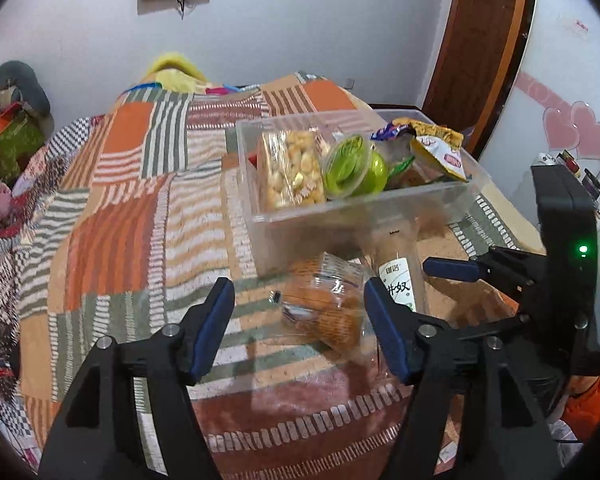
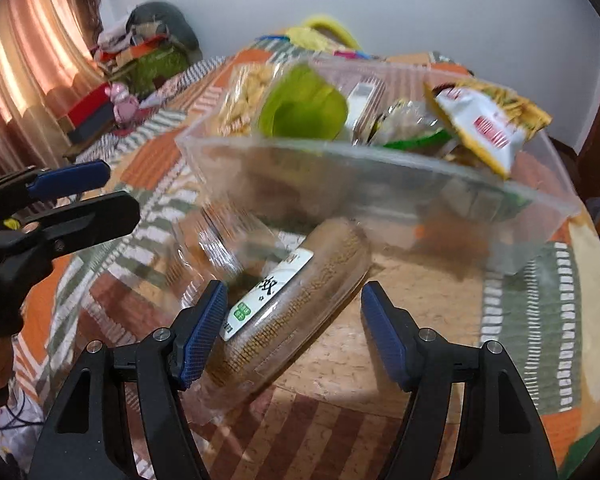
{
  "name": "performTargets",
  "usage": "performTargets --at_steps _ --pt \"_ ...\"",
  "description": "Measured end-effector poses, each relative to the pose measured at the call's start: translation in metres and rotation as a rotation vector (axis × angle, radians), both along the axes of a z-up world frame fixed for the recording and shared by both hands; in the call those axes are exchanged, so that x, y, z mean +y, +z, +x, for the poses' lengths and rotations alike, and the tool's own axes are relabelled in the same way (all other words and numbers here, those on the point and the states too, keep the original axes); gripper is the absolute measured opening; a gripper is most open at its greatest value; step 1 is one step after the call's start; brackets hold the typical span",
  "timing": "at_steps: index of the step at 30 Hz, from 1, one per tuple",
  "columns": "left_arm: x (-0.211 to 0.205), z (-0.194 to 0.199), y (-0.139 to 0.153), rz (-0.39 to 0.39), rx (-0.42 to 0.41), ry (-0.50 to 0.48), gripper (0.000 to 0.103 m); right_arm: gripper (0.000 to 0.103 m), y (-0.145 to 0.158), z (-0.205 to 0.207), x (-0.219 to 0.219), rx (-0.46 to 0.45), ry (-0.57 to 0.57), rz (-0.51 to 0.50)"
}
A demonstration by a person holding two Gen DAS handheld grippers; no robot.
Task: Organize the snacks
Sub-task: 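Grasp the bread roll pack with the left tool while the right tool grasps the cracker tube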
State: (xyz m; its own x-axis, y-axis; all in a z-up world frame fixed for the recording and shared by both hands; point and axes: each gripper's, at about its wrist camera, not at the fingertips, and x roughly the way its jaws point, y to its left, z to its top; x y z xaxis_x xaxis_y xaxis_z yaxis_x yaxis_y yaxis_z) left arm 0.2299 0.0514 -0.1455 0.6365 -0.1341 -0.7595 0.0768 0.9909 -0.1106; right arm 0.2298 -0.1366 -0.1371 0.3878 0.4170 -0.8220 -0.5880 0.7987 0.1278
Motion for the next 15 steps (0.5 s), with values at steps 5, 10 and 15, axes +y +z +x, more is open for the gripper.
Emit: performTargets --at_steps 5,10,15 --pt "-0.007 0.008 -0.013 -0.02 0.024 -0.011 0.071 0.065 0.004 -0.002 -0.012 -0.015 0.004 -0.005" --pt "-0.017 0.019 -0.028 -0.038 0.071 -0.042 0.071 0.065 0.01 -0.005 -0.034 -0.027 -0.023 -0.007" --pt "-0.028 0.025 -0.041 0.008 0.085 -0.052 0.075 0.061 0.01 -0.004 -0.05 -0.031 -0.079 -0.018"
